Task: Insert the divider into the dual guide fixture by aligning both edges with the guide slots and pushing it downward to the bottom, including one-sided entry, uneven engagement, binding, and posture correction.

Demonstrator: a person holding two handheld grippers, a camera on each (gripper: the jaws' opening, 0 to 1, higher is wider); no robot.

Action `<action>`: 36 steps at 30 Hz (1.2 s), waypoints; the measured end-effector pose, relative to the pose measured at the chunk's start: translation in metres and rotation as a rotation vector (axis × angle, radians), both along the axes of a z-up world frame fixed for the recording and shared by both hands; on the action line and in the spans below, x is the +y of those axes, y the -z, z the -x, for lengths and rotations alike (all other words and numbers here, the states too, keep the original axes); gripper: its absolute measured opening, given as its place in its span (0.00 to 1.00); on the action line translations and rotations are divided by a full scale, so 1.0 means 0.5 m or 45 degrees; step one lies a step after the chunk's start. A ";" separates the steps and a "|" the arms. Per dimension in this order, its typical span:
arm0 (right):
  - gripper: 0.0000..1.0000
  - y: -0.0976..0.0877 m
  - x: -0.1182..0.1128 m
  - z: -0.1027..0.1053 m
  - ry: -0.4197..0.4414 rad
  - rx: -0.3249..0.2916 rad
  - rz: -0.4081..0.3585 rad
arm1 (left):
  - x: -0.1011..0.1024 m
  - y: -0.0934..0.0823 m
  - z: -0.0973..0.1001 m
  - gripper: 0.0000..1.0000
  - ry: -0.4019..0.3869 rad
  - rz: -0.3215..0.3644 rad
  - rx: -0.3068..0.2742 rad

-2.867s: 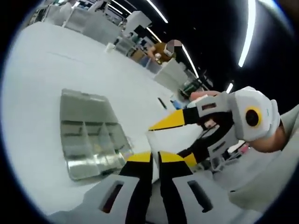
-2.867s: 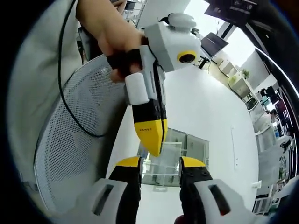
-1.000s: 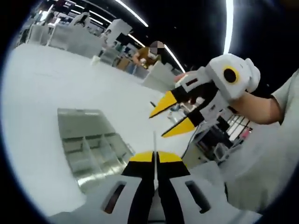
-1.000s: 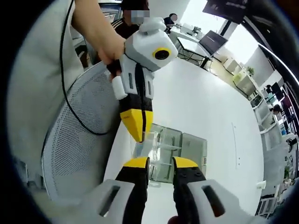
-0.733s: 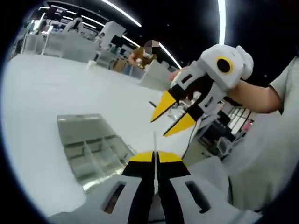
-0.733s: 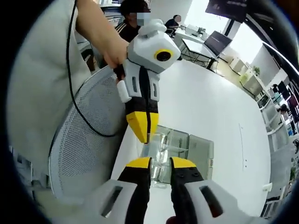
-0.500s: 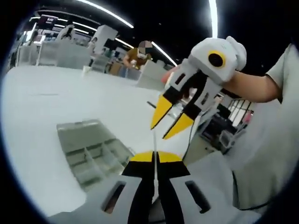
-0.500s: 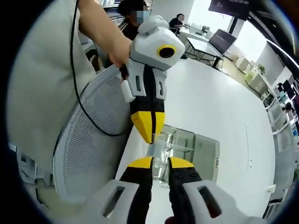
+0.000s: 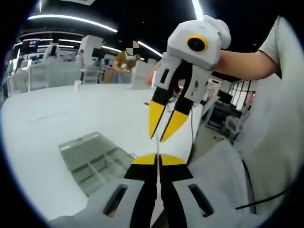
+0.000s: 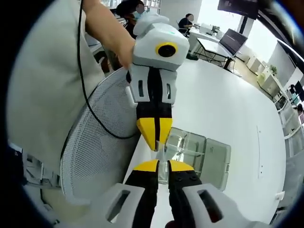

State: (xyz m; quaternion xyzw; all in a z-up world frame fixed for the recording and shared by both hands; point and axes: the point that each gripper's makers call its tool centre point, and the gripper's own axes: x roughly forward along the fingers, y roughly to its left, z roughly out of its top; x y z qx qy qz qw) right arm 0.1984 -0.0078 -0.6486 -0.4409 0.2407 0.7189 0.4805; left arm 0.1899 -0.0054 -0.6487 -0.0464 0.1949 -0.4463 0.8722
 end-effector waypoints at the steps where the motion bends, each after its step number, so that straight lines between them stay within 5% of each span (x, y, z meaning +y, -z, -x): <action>1: 0.00 0.001 0.000 0.001 0.001 0.009 0.004 | 0.000 0.000 0.000 0.00 0.005 -0.005 -0.005; 16: 0.00 0.008 -0.008 0.019 0.012 0.117 0.022 | -0.016 -0.003 0.011 0.00 0.096 -0.106 -0.135; 36: 0.00 0.012 -0.012 0.035 0.037 0.209 0.034 | -0.015 0.004 0.021 0.00 0.131 -0.104 -0.156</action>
